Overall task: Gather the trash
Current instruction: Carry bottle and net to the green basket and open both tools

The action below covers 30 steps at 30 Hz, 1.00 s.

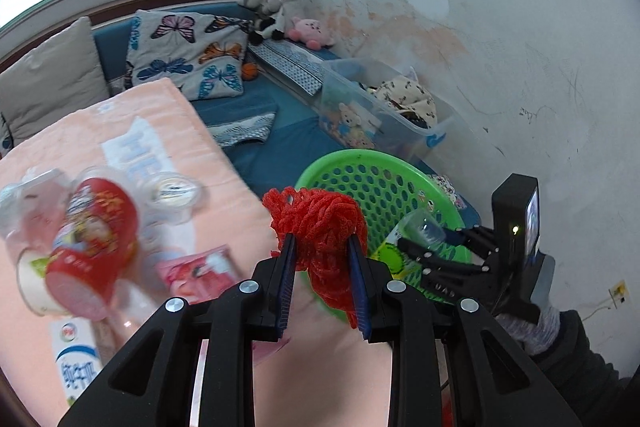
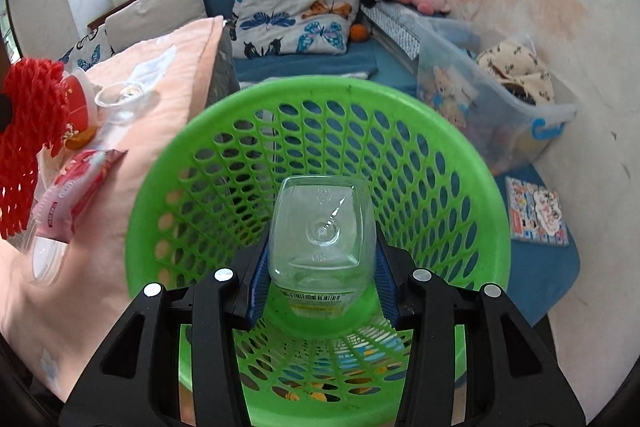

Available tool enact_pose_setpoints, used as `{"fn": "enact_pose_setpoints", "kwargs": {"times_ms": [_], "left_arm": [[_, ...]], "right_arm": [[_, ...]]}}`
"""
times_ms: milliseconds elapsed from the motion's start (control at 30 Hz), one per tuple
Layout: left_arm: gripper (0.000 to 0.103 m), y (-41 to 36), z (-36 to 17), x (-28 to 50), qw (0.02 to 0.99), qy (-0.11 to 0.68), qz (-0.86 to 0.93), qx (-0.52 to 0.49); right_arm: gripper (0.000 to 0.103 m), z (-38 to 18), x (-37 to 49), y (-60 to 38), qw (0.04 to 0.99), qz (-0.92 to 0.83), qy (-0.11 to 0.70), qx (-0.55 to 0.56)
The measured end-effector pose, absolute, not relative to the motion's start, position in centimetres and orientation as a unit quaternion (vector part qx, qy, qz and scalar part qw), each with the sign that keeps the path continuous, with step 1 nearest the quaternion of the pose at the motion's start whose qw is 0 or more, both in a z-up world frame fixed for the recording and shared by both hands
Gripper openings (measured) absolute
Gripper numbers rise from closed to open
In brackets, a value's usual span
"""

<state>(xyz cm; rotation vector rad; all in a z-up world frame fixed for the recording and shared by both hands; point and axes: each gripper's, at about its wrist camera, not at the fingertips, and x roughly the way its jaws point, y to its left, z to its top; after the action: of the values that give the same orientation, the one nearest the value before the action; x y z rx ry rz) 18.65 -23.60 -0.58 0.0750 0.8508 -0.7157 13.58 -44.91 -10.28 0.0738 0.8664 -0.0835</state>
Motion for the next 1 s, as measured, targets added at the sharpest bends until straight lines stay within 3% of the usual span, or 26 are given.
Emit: {"fn": "enact_pose_setpoints", "kwargs": {"times_ms": [333,633,1000], "left_arm": [[0.025,-27.7,-2.1,19.5,0.834,0.418,-0.354,0.064],[0.027,-30.4,-4.0,19.6,0.821,0.436,-0.358,0.085],[0.037,-31.8,-5.4,19.5,0.814,0.450,-0.355,0.094]], "right_arm": [[0.051,-10.1,12.7,-46.4,0.908,-0.043,0.413,0.056],[0.066,-8.0,9.7,-46.6,0.920,-0.050,0.385,0.052],[0.074,-7.3,7.6,-46.6,0.923,-0.054,0.378,0.056]]}}
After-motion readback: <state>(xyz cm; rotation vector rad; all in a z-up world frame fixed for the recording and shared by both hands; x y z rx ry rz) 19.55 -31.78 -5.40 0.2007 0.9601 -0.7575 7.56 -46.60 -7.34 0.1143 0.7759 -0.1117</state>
